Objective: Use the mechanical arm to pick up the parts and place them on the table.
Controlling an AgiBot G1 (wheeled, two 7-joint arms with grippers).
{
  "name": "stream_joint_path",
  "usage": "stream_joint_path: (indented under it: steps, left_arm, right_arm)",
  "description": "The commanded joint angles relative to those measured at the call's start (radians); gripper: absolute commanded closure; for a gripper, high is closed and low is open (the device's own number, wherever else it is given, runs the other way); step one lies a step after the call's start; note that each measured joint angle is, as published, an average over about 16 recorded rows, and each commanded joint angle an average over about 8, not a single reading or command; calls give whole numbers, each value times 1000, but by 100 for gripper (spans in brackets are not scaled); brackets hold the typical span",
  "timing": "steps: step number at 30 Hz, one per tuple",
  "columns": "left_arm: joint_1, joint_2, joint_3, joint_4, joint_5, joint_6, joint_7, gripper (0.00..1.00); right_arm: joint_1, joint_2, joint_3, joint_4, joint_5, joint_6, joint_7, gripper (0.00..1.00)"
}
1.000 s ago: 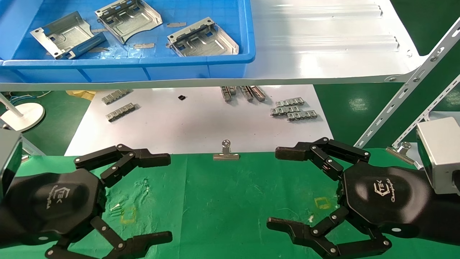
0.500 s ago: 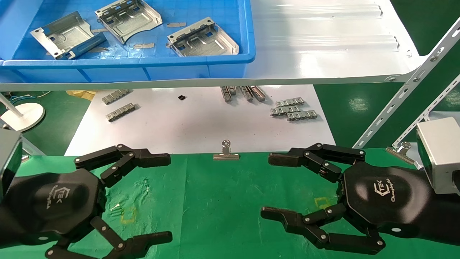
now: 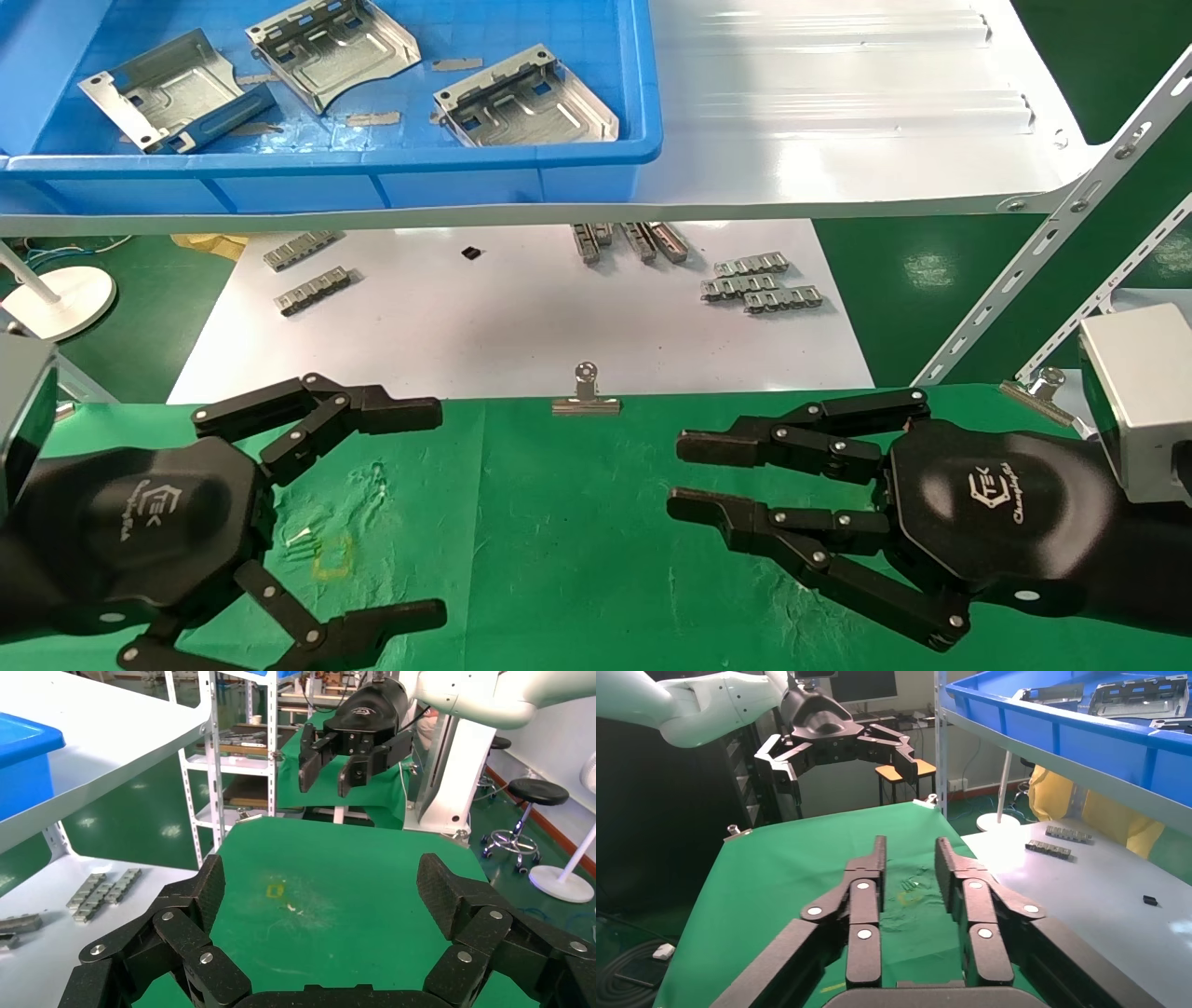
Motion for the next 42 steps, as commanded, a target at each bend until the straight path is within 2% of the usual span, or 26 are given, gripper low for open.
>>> stream_joint_path:
  steps: [1, 11, 15, 19, 24, 30, 36, 42]
  left_arm:
    - [0, 0, 0, 0, 0, 0, 0, 0]
    - [-25, -8, -4, -11, 9, 1, 2, 0]
    - [-121, -15, -3, -14, 49, -12, -25, 0]
    - [-289, 13, 21, 43, 134, -35, -71, 0]
    - [-526, 112, 88, 222, 280, -39, -89, 0]
    - [-760, 264, 167, 526, 448, -82, -47, 0]
    - [-919, 391, 229, 820, 580, -188, -5, 0]
    - [-1011, 459, 258, 1023, 652, -322, 42, 0]
  right_arm:
    - [0, 0, 0, 0, 0, 0, 0, 100]
    - [0, 0, 0, 0, 0, 0, 0, 100]
    - [0, 0, 0, 0, 0, 0, 0, 100]
    - [0, 0, 0, 0, 0, 0, 0, 100]
    - [0, 0, 0, 0, 0, 0, 0, 100]
    - [0, 0, 0, 0, 0, 0, 0, 100]
    - [0, 0, 0, 0, 0, 0, 0, 100]
    - [0, 0, 0, 0, 0, 0, 0, 100]
